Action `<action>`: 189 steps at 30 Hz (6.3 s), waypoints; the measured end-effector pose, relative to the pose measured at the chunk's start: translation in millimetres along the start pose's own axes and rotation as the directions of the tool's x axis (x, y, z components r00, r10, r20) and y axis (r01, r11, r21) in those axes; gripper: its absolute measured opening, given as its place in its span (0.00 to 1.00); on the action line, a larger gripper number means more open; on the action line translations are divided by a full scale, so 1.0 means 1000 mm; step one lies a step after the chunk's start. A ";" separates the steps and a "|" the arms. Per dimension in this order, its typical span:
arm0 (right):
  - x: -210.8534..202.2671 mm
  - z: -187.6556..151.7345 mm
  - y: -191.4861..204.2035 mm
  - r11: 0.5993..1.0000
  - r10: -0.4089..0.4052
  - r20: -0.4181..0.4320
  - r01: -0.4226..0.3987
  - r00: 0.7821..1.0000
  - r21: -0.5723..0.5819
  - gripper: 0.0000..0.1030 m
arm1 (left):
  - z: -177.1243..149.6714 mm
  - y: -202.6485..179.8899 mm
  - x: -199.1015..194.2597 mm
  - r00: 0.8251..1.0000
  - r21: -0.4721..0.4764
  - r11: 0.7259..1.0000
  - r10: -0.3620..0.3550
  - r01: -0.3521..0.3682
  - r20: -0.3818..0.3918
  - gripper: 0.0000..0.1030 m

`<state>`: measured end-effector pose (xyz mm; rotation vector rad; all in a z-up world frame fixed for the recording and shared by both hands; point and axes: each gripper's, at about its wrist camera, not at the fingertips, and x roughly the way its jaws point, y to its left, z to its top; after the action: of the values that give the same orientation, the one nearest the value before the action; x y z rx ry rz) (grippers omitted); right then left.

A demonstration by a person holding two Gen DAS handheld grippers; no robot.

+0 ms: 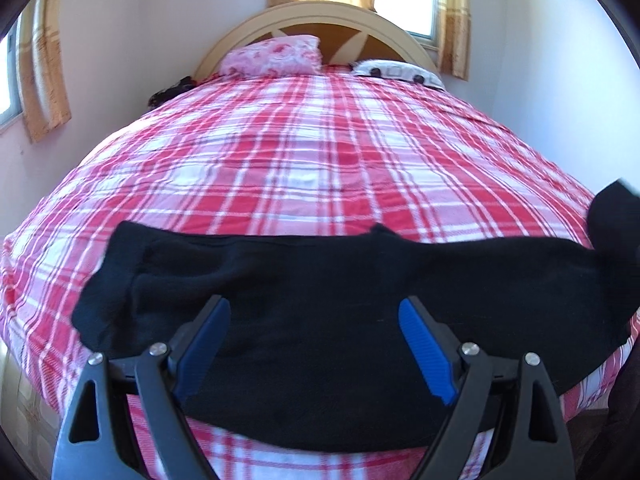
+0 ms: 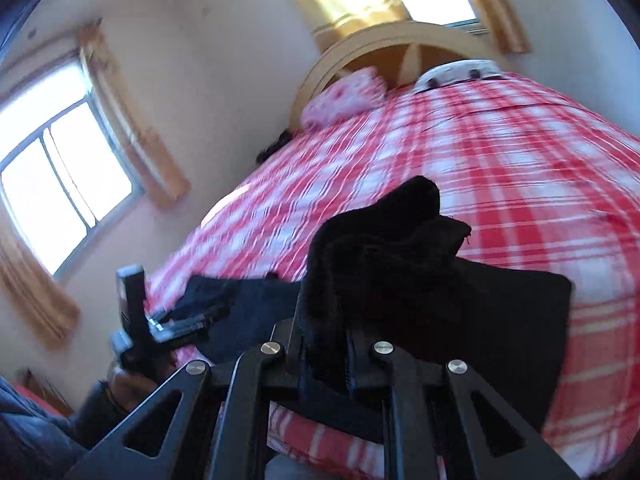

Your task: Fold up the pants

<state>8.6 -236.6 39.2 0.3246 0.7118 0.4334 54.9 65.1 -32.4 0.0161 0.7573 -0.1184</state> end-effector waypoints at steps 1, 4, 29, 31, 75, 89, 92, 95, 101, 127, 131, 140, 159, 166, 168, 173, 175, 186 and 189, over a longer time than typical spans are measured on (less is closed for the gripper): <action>0.013 -0.005 0.010 1.000 0.015 -0.019 -0.015 1.000 -0.007 0.14 | -0.001 0.008 -0.002 1.000 -0.006 1.000 0.008 -0.008 0.006 0.87; 0.056 -0.018 0.040 0.996 0.001 -0.066 -0.007 0.998 -0.087 0.14 | -0.004 0.024 -0.004 0.999 -0.019 0.999 0.030 -0.030 0.014 0.87; 0.137 -0.084 0.113 0.845 -0.289 -0.050 0.230 0.956 -0.484 0.60 | -0.011 0.054 0.010 1.000 -0.054 0.998 0.015 -0.016 -0.015 0.87; 0.121 -0.078 0.110 0.880 -0.234 -0.026 0.200 0.972 -0.430 0.60 | -0.011 0.052 0.009 1.000 -0.045 0.999 0.012 -0.013 -0.014 0.87; -0.051 -0.099 -0.040 0.946 -0.094 0.147 0.042 0.985 0.320 0.46 | 0.012 -0.052 0.022 0.756 -0.263 0.744 -0.651 0.615 -0.074 0.12; 0.044 -0.092 0.052 0.985 -0.108 0.171 0.129 0.979 -0.116 0.25 | 0.085 -0.086 -0.086 0.597 -0.149 0.582 -0.798 0.799 0.082 0.12; 0.043 -0.090 0.039 0.931 -0.303 0.244 0.341 0.921 -0.131 0.25 | 0.084 -0.077 -0.081 0.627 -0.157 0.610 -0.773 0.777 0.098 0.12; 0.025 -0.091 0.015 0.806 -0.527 0.320 0.582 0.788 -0.106 0.25 | 0.077 -0.070 -0.056 0.675 -0.199 0.652 -0.733 0.731 0.077 0.12; 0.012 -0.096 -0.006 0.629 -0.710 0.300 0.765 0.637 -0.135 0.22 | 0.040 -0.071 0.007 0.739 -0.303 0.714 -0.672 0.632 -0.043 0.12; -0.094 -0.091 -0.021 0.881 -0.473 0.095 0.470 0.876 0.051 0.28 | 0.009 -0.067 0.009 0.960 0.079 0.958 -0.273 0.277 -0.059 0.43; -0.075 -0.048 -0.047 0.911 -0.401 0.145 0.376 0.905 0.172 0.28 | 0.017 -0.063 -0.008 0.972 0.104 0.968 -0.232 0.227 0.037 0.43; 0.020 -0.013 -0.101 0.858 -0.477 0.017 0.461 0.879 0.228 0.28 | 0.001 -0.113 0.003 0.946 0.206 0.924 -0.325 0.321 -0.016 0.43; 0.010 -0.031 -0.017 0.941 -0.331 0.142 0.314 0.933 0.127 0.32 | -0.002 0.004 0.000 0.995 0.035 0.995 -0.093 0.092 0.039 0.62; 0.083 -0.049 0.045 0.980 -0.198 0.087 0.199 0.976 -0.010 0.42 | -0.015 0.118 -0.016 0.985 -0.187 0.972 0.157 -0.143 0.064 0.78; 0.099 -0.049 0.054 0.975 -0.217 0.077 0.220 0.973 -0.021 0.55 | -0.021 0.144 -0.013 0.986 -0.290 0.947 0.160 -0.139 0.049 0.78; 0.121 -0.062 0.053 0.975 -0.218 0.039 0.217 0.975 0.045 0.56 | -0.042 0.168 0.010 0.999 -0.493 0.869 0.041 -0.033 0.004 0.78; 0.117 -0.065 0.057 0.975 -0.222 0.057 0.221 0.973 0.027 0.57 | -0.046 0.167 0.021 0.999 -0.516 0.856 0.033 -0.032 -0.009 0.78; 0.120 -0.068 0.061 0.975 -0.221 0.049 0.220 0.974 0.015 0.66 | -0.044 0.178 0.026 0.986 -0.658 0.735 -0.140 0.167 0.093 0.39; 0.119 -0.068 0.058 0.978 -0.208 0.052 0.207 0.977 0.036 0.66 | -0.047 0.178 0.026 0.986 -0.664 0.729 -0.129 0.167 0.106 0.36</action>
<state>26.8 -119.0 -50.2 0.2867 0.6908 0.2145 61.9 242.2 -89.2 -0.7467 0.7118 0.0107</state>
